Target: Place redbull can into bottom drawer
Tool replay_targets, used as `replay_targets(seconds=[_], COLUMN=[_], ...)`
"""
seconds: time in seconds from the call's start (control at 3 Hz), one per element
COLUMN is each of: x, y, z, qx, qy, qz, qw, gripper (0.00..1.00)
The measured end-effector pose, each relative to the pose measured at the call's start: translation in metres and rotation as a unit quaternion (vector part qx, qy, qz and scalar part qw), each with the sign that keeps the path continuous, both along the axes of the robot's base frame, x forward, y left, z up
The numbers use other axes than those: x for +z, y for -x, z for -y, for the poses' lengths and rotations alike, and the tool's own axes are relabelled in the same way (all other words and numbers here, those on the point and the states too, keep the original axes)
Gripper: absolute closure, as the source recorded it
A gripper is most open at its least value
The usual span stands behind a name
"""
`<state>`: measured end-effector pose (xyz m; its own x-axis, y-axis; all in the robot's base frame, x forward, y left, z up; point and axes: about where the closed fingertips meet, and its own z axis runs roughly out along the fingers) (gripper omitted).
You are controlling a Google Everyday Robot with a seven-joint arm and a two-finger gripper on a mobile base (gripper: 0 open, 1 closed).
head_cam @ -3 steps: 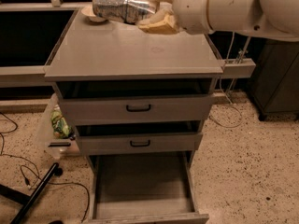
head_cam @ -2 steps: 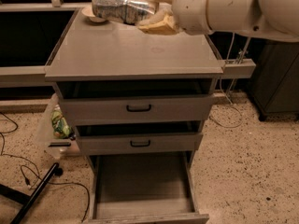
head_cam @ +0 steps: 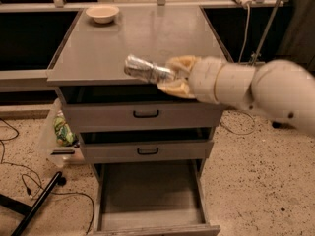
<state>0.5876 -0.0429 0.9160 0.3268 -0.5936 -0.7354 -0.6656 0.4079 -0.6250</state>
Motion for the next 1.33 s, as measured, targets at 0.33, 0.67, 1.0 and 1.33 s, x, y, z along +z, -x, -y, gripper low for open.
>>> replay_targets(seconds=[0.33, 0.67, 1.0, 1.33], x=[-0.098, -0.155, -0.155, -0.199], y=[0.009, 0.031, 0.031, 0.034], z=[0.009, 0.009, 0.009, -0.001], qx=[-0.023, -0.036, -0.036, -0.038], qy=[-0.01, -0.017, -0.017, -0.007], qz=[-0.058, -0.104, -0.104, -0.131], qw=[0.998, 0.9938, 0.9938, 0.9906], gripper=[1.0, 1.0, 1.0, 1.0])
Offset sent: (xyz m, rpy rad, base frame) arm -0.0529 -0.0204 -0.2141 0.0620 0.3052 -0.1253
